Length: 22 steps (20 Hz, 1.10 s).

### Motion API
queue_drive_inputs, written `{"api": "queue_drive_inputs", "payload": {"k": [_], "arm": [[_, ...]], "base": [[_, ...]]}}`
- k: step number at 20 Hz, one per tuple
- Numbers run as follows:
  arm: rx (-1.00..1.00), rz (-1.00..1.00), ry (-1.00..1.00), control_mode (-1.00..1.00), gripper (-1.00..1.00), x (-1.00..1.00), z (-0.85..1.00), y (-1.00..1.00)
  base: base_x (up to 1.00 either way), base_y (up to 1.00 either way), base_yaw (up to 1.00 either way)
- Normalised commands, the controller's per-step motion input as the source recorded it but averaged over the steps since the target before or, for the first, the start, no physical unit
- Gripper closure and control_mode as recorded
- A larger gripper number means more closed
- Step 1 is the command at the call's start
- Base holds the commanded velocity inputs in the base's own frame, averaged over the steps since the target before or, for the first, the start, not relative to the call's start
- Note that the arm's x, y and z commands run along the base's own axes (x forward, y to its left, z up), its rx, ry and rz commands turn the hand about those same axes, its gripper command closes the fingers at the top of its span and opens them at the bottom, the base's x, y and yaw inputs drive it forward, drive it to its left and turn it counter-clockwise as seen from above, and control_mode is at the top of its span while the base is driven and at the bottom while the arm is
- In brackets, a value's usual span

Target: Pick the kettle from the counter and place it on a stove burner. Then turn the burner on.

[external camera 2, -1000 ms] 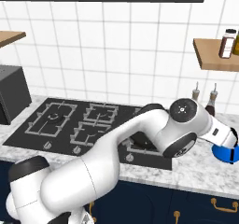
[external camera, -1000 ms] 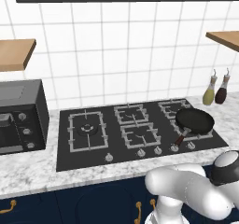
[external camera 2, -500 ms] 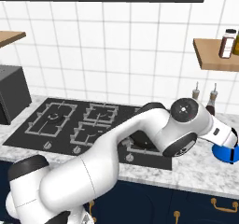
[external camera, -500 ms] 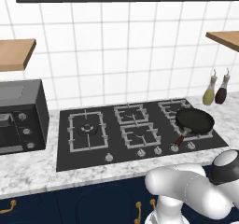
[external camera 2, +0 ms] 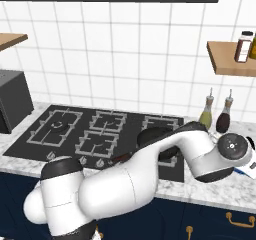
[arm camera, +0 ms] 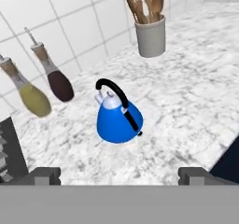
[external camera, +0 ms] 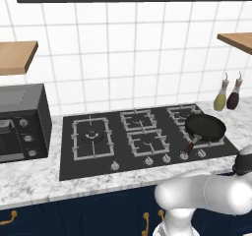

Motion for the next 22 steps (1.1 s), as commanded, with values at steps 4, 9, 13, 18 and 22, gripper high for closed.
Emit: {"api": "queue_drive_inputs", "payload": {"k": [4, 9, 13, 18, 22], "arm": [[0.26, 0.09, 0.05, -1.00, -1.00, 0.31, -0.17, -0.88], [0.05, 0.06, 0.01, -1.00, -1.00, 0.10, -0.03, -0.15], [0.00, 0.01, 0.00, -1.00, -1.00, 0.27, -0.29, -0.03], [0.01, 0.11, -0.01, -1.00, -1.00, 0.36, -0.31, -0.04], [0.00, 0.12, 0.00, -1.00, -1.00, 0.47, -0.43, 0.00]], "base": [[0.00, 0.00, 0.00], [0.00, 0.00, 0.00], [0.00, 0.00, 0.00], [0.00, 0.00, 0.00], [0.00, 0.00, 0.00]]}}
